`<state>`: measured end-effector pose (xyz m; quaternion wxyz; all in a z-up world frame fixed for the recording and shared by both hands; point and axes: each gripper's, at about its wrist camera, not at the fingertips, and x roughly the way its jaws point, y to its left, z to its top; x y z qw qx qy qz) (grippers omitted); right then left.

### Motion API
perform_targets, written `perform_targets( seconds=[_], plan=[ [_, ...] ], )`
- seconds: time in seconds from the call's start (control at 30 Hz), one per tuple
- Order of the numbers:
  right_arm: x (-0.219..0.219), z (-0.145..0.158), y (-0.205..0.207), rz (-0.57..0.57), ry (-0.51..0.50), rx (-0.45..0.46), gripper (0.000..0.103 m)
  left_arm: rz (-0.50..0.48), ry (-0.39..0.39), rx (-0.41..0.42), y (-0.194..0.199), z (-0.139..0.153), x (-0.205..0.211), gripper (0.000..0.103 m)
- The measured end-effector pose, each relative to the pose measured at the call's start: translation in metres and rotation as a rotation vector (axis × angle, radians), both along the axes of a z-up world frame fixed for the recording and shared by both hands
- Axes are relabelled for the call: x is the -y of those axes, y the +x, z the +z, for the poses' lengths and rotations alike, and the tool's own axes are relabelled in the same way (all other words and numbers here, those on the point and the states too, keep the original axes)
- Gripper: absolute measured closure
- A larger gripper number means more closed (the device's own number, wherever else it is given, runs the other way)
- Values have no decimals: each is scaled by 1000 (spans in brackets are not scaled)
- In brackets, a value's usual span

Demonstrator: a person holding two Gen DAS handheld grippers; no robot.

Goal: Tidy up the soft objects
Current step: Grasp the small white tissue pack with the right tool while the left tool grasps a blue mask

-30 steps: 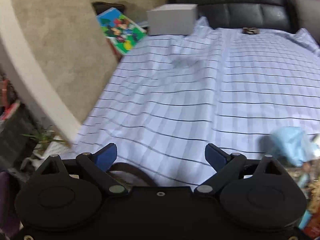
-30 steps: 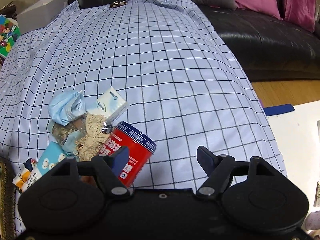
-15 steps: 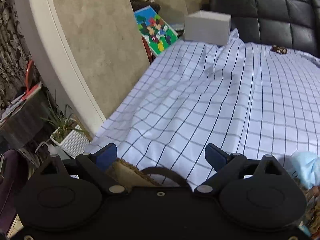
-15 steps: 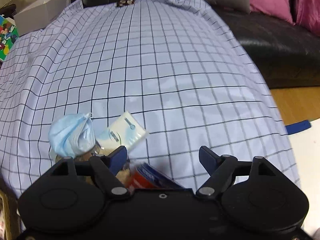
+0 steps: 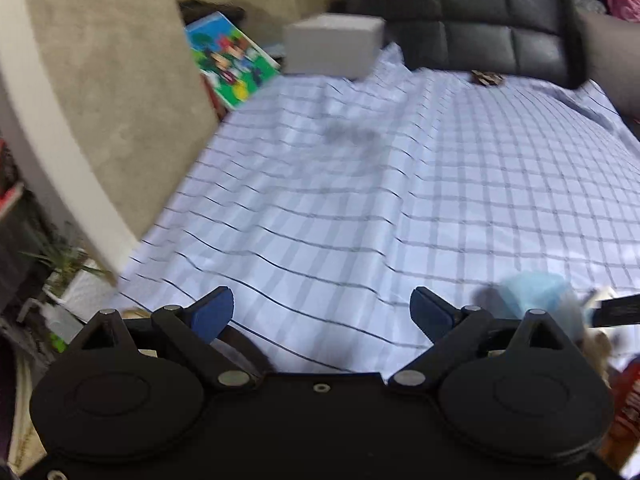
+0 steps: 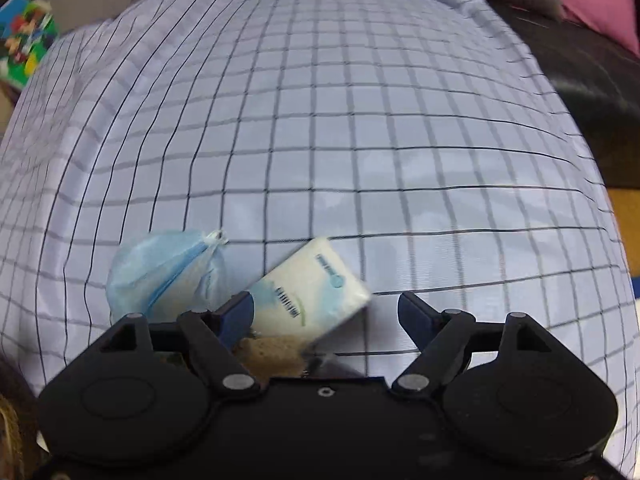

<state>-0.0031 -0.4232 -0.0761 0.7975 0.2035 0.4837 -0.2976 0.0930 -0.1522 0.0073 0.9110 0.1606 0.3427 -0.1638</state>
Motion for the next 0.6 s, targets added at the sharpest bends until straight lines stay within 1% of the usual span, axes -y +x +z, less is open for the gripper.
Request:
perform_targets(
  seconds=[0.1,0.2,0.3,0.4,0.47,0.53,0.6],
  plan=[
    [-10,-9,11,59,-26,-41,22,-17,-8,-51,1,-5,5,10],
    [-18,-16,18,95,-75,-68,18,-21,-13,-75,1,-7,10,10],
    [-20,-20,21,118,-100,-82,17,-24,-21,-96,1,-9,13,10],
    [-17,-20,20,137,-91,-80,21,-32,-27,-116,1,-10,17,10],
    [-12,-19,19,144,-77,-72,26,-38,-23,-123,0,-13,21,10],
    [-4,-15,15,127,-62,-59,31,-43,-22,-131,0,-15,27,10],
    [4,-10,13,78,-84,-53,39,-55,-24,-148,-2,-17,34,10]
  ],
)
